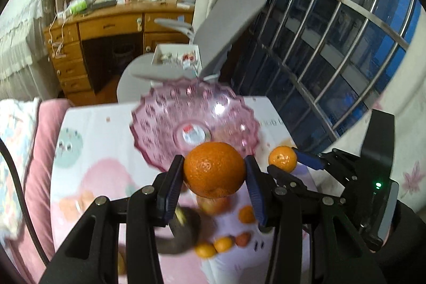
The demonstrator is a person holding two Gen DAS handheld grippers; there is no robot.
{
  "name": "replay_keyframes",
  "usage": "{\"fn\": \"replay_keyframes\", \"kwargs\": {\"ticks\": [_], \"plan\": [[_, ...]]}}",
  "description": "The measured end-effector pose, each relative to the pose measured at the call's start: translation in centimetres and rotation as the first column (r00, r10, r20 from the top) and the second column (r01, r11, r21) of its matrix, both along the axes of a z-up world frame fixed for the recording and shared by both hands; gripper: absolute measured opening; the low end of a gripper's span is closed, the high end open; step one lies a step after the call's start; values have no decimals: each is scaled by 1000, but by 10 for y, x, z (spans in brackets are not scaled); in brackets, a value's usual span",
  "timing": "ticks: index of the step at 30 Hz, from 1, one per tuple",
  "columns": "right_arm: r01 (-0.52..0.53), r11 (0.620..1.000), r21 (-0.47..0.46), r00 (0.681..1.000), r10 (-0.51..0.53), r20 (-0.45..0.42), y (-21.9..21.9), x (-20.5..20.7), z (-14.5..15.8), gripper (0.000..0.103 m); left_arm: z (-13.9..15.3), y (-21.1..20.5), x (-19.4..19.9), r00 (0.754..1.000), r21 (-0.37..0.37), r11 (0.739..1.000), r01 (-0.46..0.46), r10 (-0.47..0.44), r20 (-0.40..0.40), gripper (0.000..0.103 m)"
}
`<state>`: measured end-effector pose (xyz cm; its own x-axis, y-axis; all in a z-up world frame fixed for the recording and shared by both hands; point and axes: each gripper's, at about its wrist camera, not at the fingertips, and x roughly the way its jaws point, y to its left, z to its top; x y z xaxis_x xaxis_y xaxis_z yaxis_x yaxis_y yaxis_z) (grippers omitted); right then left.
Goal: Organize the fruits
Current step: 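Carry the mandarin over the pink bowl and open the right gripper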
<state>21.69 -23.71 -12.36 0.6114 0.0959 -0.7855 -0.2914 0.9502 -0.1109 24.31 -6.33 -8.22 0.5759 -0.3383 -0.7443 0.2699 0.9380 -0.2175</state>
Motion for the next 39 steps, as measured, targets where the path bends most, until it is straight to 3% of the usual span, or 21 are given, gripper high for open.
{"fn": "replay_keyframes", "kwargs": {"ticks": [5,9,24,30,32,33,39], "plan": [[20,1000,6,999,-20,45,7,22,3,40,-6,8,34,1000,2,1000,-5,5,17,44],[19,1000,10,999,-19,45,13,37,-5,40,-25,9,60,1000,17,1000,-8,8,-12,44],[59,997,44,992,-54,-116,20,67,-68,40,-116,-3,108,976,43,999,-12,21,-216,44],[77,995,69,988,-66,-141,18,73,-74,41,-122,-5,108,971,32,999,-11,18,-238,49],[80,994,75,987,-68,-148,18,74,-75,41,-119,-3,108,974,20,1000,-13,17,-227,64],[81,993,83,987,-69,-144,17,73,-74,41,-116,-4,108,975,21,1000,-14,18,-220,66],[86,988,129,990,-70,-122,11,70,-63,53,-102,-2,98,978,30,999,-34,40,-203,67]]}}
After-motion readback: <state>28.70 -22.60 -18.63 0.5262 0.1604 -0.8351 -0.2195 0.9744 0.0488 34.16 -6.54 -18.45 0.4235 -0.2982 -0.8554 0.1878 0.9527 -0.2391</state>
